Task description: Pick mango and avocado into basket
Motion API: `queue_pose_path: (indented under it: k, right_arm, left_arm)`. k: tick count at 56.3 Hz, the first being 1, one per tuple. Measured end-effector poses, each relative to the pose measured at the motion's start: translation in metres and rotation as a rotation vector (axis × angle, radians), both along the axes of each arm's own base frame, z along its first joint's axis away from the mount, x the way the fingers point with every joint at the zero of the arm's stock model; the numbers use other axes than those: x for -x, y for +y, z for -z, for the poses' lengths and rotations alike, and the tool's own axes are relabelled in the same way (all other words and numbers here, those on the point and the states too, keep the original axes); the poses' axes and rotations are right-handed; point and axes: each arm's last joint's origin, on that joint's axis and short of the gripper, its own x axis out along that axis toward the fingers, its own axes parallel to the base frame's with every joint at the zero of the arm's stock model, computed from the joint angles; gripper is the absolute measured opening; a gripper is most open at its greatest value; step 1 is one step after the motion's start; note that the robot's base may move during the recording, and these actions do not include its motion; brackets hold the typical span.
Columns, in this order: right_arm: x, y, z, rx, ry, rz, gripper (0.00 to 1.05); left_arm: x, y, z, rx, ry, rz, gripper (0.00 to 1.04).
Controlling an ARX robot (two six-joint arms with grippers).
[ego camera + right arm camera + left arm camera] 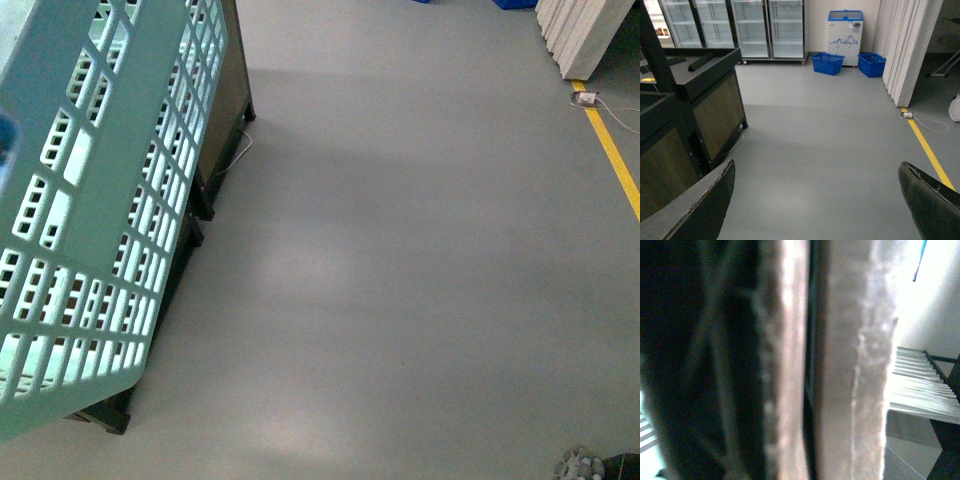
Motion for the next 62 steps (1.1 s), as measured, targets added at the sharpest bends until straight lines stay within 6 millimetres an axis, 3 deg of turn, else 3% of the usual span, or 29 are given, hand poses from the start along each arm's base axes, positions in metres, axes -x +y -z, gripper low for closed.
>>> queue_pose_path:
  k: [62]
  right_arm:
    - [-0.0001,0.0001,0.0002,0.0,0.001,-0.004,0.96]
  left_arm:
    - [-0.0001,0.0019,0.0001,-0.015,-0.001,-0.023,0.26]
